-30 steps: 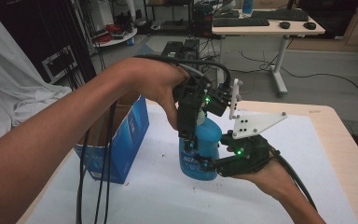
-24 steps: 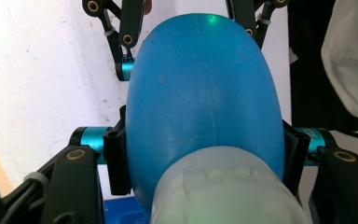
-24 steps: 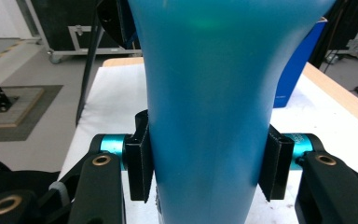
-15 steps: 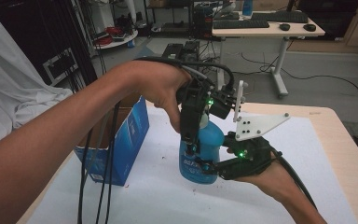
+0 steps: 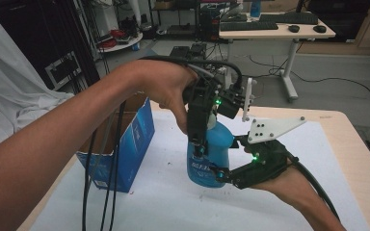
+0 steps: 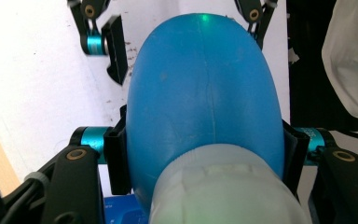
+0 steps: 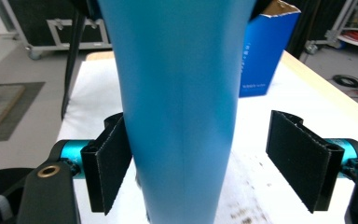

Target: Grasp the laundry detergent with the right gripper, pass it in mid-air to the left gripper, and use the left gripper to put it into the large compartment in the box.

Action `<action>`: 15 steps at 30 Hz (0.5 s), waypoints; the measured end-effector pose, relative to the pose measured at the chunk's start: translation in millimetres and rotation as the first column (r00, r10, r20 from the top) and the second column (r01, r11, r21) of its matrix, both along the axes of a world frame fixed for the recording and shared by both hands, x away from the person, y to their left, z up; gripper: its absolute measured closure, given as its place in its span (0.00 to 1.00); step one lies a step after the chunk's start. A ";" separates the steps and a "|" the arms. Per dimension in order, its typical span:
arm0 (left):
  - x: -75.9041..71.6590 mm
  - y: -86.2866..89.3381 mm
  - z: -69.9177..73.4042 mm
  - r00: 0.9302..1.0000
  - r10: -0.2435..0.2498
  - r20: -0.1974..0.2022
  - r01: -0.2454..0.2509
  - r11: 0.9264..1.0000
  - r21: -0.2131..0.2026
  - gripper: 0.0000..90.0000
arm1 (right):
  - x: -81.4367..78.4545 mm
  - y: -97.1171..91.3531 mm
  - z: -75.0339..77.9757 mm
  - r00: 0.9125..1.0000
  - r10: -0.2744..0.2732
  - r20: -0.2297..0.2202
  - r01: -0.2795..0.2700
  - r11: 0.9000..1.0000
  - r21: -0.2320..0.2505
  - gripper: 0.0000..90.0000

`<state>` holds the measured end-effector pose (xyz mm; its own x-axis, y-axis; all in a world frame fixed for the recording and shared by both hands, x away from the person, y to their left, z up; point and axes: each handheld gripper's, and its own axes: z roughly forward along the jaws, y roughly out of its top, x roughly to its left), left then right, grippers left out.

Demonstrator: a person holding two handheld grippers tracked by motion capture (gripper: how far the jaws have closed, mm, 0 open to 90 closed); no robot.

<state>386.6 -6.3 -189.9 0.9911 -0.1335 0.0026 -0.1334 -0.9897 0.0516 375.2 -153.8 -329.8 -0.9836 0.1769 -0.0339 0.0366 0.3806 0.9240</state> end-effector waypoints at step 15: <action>7.3 20.4 11.5 0.987 0.162 -0.017 -0.162 0.987 -0.004 0.42 | -2.2 -23.6 -6.0 0.994 -0.106 -0.029 0.103 0.991 -0.087 0.24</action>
